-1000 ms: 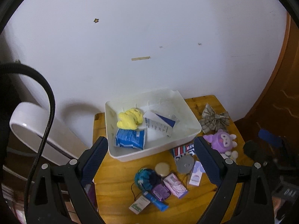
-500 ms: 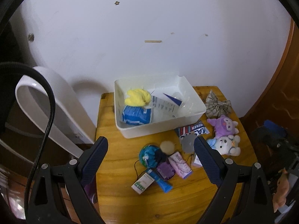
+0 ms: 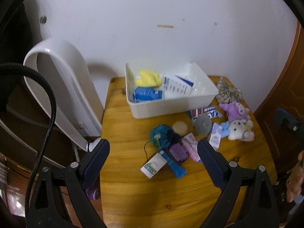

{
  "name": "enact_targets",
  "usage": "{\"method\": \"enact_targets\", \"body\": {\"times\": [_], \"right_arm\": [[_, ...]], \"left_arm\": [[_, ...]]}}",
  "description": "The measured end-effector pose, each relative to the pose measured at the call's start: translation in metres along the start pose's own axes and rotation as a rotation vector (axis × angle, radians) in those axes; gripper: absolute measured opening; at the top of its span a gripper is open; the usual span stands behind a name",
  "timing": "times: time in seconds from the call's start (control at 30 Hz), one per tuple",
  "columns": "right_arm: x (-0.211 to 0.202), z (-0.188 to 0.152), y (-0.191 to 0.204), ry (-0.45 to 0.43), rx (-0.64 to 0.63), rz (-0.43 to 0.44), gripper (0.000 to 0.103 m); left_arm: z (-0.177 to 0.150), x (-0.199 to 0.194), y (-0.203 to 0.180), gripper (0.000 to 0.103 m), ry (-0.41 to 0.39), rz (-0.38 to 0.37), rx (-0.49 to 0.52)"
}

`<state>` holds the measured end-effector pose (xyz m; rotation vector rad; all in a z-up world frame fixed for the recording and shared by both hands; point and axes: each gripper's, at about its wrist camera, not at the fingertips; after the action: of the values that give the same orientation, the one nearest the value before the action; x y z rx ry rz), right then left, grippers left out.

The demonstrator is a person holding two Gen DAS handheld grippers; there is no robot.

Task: Organize objects
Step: 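Move both tools toward the green-and-white medicine box and blue tube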

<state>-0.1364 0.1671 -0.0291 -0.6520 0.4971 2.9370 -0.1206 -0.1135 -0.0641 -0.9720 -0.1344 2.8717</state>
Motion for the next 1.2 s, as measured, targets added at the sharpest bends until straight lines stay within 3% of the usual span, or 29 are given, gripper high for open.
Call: {"method": "enact_targets", "body": {"times": [0.3,0.5,0.73,1.07,1.2], "right_arm": [[0.026,-0.038,0.003,0.076,-0.036,-0.003,0.083],[0.044,-0.069,0.006,0.134,-0.072,-0.026,0.083],[0.069,-0.116,0.017,0.202,-0.170,-0.026,0.083],[0.104,-0.166,0.041,0.288,-0.291,0.063,0.082],[0.121,-0.180,0.047,0.328,-0.309,0.088,0.074]], "left_arm": [[-0.040,0.019,0.003,0.095,0.028,0.024,0.076],[-0.068,0.041,-0.005,0.095,0.072,0.002,0.166],[-0.089,0.076,0.002,0.095,0.150,-0.053,0.191],[-0.106,0.122,0.005,0.094,0.249,-0.135,0.226],[-0.109,0.134,0.004,0.092,0.267,-0.155,0.248]]}}
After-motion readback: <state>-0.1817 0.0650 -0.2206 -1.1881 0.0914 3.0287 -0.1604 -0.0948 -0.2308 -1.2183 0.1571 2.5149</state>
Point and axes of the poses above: each gripper's, at about its wrist camera, not at the fingertips, and x roughly the way its jaws point, y to its left, z to its top, and after that the axes turned 14 degrees about -y, right-handed
